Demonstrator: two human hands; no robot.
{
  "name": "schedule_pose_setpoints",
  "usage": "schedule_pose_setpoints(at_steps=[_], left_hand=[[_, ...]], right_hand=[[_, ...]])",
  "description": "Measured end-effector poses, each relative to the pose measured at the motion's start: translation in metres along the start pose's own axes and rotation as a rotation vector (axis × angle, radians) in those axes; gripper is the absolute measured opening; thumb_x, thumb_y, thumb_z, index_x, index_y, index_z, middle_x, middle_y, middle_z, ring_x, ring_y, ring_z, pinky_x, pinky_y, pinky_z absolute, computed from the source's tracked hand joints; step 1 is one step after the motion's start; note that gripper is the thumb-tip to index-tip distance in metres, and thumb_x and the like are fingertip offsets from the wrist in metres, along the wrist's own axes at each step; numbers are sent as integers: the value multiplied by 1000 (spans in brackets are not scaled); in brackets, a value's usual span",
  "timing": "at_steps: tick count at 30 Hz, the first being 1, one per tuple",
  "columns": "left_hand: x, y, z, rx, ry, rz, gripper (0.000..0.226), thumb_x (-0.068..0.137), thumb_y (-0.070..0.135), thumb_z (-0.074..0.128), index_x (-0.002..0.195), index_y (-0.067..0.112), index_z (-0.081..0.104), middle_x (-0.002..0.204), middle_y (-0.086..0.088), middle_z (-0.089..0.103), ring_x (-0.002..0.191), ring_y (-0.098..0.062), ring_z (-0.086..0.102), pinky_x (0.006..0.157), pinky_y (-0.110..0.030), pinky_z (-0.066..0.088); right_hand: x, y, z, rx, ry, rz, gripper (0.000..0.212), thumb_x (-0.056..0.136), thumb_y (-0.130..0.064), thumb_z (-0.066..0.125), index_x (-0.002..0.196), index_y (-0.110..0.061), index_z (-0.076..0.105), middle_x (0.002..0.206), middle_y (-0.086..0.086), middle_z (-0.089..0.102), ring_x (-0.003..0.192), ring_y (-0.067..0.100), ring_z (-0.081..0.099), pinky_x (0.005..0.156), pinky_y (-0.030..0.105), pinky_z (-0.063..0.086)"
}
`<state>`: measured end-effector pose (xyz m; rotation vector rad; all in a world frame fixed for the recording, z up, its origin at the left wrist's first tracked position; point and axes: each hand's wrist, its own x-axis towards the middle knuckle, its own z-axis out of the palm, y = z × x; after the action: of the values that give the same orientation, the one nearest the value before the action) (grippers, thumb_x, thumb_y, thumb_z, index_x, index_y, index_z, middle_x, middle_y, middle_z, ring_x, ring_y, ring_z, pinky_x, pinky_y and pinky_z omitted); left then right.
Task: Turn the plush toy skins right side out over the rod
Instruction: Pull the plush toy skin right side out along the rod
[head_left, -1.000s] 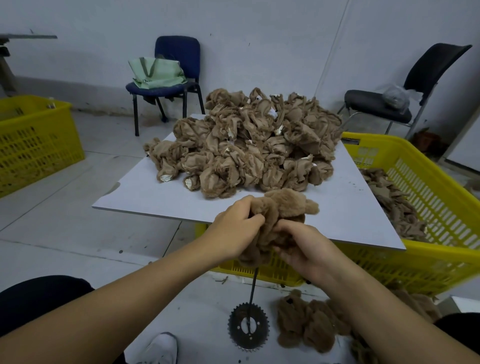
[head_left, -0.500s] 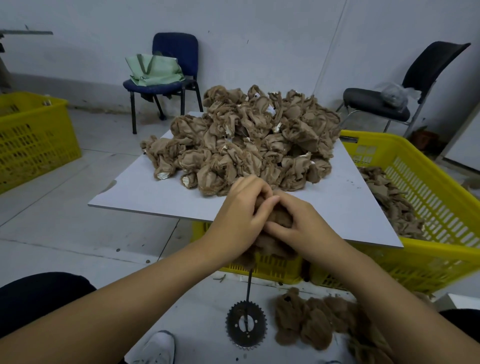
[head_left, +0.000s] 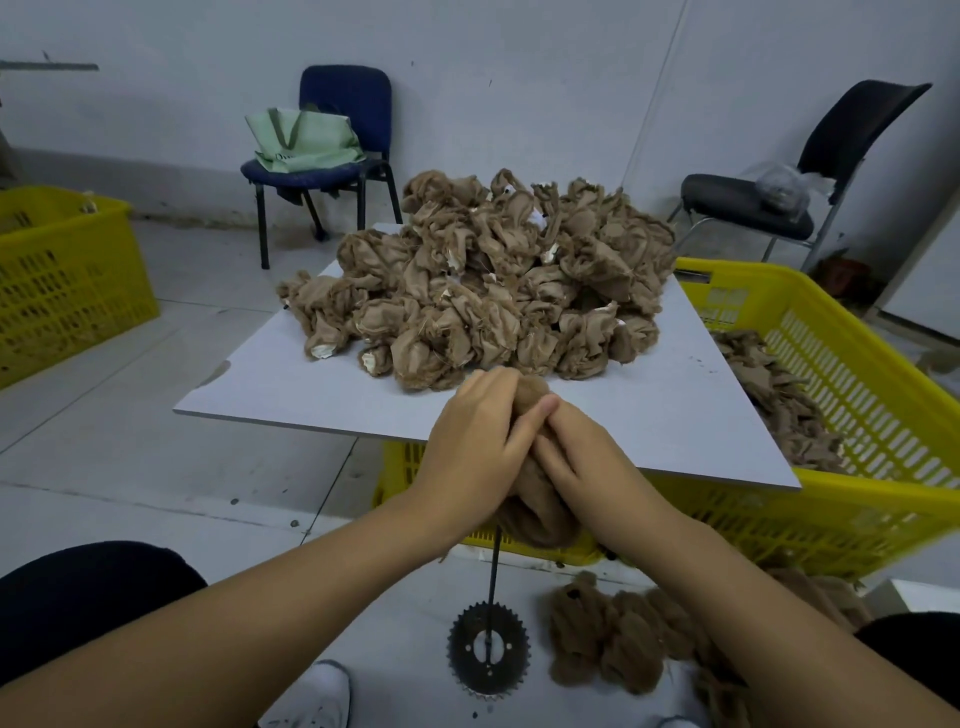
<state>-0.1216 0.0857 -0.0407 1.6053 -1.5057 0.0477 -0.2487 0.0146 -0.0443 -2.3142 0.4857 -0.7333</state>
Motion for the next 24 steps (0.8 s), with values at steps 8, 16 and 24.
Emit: schedule_pose_setpoints(at_steps=[8, 16, 24], left_hand=[[-4, -5, 16, -133, 79, 56, 14, 98, 30, 57, 105, 18, 56, 94, 9, 53, 90, -15, 51, 77, -23, 42], [-8, -14, 16, -152, -71, -321, 45, 83, 78, 42, 89, 37, 60, 71, 13, 66, 75, 0, 64, 64, -22, 50], [-5, -10, 14, -224, 155, 12, 42, 98, 42, 50, 123, 13, 66, 86, 3, 71, 79, -6, 65, 67, -23, 52]], right_hand=[[-1, 18, 12, 78, 33, 11, 29, 104, -28, 36, 123, -30, 58, 116, -12, 63, 111, 1, 58, 92, 21, 49], [-5, 24, 15, -96, 22, 43, 18, 104, -27, 35, 113, -39, 45, 98, -29, 49, 96, -13, 49, 82, 6, 38], [-2, 3, 4, -122, 159, -88, 26, 103, -14, 39, 121, -23, 56, 101, -25, 48, 97, 7, 50, 83, 20, 41]])
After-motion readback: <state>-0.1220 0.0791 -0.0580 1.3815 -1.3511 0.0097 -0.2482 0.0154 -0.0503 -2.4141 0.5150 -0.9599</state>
